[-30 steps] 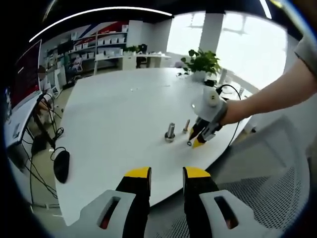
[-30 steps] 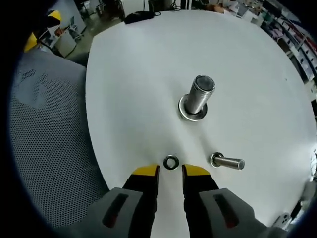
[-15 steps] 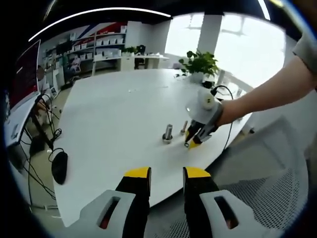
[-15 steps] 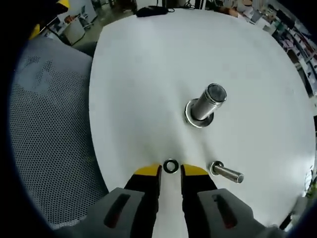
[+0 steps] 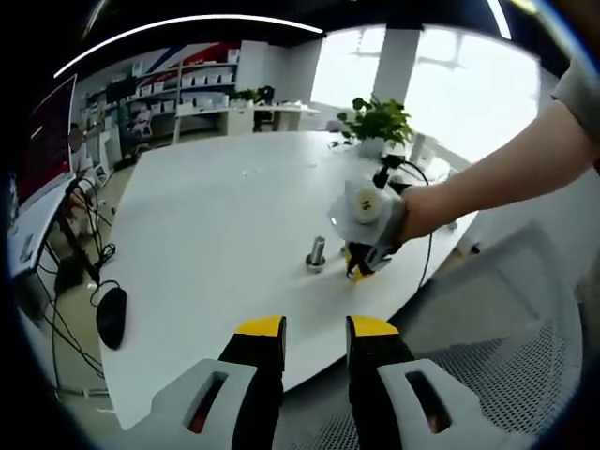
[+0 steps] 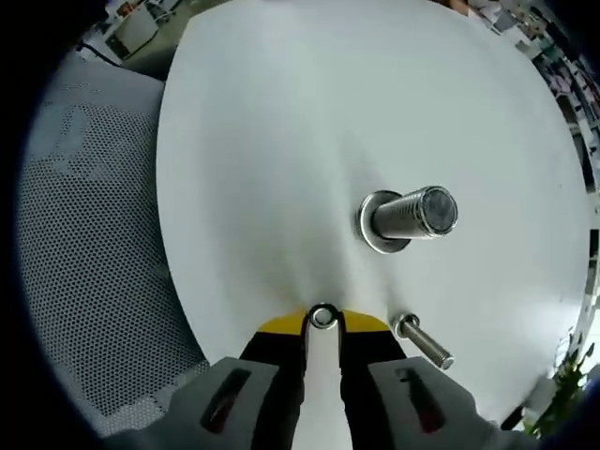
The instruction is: Place the washer onto the threaded stud by aligning its center hole with the stud, sliding it down to the base, and recovering from edge contact or off-axis alignment until the washer reaches the visible bottom stop.
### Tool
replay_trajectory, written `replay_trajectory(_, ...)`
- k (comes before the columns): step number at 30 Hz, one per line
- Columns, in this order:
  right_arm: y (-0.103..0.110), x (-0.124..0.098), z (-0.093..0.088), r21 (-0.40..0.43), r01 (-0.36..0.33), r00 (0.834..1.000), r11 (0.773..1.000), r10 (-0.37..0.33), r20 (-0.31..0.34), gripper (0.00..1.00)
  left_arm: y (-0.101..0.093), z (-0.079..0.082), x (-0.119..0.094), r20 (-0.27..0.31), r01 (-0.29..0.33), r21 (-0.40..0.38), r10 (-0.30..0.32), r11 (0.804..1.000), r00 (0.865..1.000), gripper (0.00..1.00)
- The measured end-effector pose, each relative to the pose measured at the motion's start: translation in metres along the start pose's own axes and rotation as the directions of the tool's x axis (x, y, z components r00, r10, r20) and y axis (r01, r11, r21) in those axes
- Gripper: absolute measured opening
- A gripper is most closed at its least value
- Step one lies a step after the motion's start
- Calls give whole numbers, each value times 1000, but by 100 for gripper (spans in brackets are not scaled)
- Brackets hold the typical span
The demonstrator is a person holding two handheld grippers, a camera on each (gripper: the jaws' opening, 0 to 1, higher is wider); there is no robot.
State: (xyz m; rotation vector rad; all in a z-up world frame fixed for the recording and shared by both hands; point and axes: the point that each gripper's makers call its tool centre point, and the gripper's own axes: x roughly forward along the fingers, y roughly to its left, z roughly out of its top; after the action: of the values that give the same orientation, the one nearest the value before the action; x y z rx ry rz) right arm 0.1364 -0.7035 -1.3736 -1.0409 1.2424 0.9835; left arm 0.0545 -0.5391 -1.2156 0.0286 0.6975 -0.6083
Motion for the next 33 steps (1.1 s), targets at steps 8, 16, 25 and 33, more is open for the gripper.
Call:
replay_trajectory(8, -6, -2, -5, 188, -48, 980, 981, 10, 200, 13, 1, 1, -1, 4, -3, -2, 3, 1000, 1000, 23)
replay_trajectory(16, -13, -12, -19, 308, -65, 967, 949, -16, 255, 13, 0, 0, 0, 0, 2, -4, -2, 1000, 1000, 23)
replay_trajectory(25, -42, -46, -28, 364, -4, 946, 931, -115, 305, 13, 1, 0, -1, 1, -2, -15, 2, 1000, 1000, 23)
replay_trajectory(33, -63, -70, -22, 376, 38, 925, 926, -175, 338, 13, 0, -1, 1, -6, 7, -7, -7, 1000, 1000, 23)
